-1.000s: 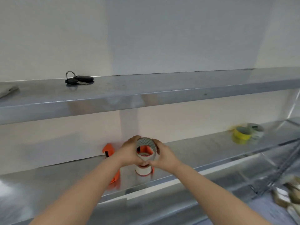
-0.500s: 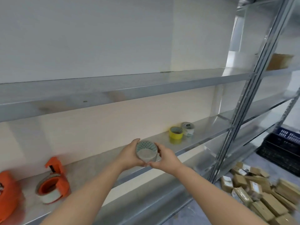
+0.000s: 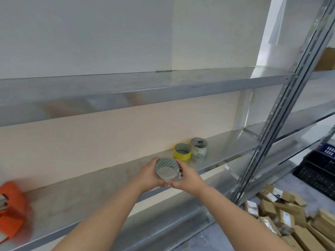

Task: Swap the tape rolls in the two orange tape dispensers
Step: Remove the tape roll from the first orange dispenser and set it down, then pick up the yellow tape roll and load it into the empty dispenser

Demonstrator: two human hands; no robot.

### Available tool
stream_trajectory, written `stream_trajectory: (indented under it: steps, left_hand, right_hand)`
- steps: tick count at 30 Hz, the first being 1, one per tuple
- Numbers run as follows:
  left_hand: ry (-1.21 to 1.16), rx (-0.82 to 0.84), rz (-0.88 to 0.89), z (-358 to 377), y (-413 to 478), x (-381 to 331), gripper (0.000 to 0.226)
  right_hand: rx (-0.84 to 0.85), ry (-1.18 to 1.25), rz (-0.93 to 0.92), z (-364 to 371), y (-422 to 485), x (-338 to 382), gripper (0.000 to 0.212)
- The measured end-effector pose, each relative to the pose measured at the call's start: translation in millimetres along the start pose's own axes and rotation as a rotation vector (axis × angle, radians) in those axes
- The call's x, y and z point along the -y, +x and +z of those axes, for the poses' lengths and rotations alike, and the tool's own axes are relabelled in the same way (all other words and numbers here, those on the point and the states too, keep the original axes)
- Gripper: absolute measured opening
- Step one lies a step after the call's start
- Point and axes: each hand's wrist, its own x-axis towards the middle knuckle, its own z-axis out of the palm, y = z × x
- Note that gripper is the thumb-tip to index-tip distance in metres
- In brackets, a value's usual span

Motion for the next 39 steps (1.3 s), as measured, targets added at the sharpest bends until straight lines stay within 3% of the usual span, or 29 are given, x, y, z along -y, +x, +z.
stream_trajectory:
  steps: [12, 24, 29, 35, 39]
  left_hand:
    - [0.061, -0.048, -0.166, 21.7, 87.7, 34.0, 0.078]
    - [0.074, -0.093, -0.292, 35.7, 108.1, 52.6, 0.097]
    - [0.093, -0.087, -0.342, 41.9, 106.7, 57.5, 0.095]
    - [0.121, -0.053, -0.381, 42.0, 109.3, 60.0, 0.101]
    - [0.178, -0.011, -0.383, 38.6, 113.2, 52.0, 0.118]
  right_hand:
    - [0.114, 0.031, 0.048, 10.0, 94.4, -51.1, 0.072]
    - [0.232, -0.046, -0.019, 15.9, 130.7, -75.2, 0.069]
    - [0.282, -0.054, -0.035, 18.8, 132.8, -78.0, 0.068]
    - [0.345, -0.063, -0.012, 18.9, 134.9, -83.5, 0.081]
    - [0.361, 0.004, 0.040, 13.3, 137.5, -86.5, 0.094]
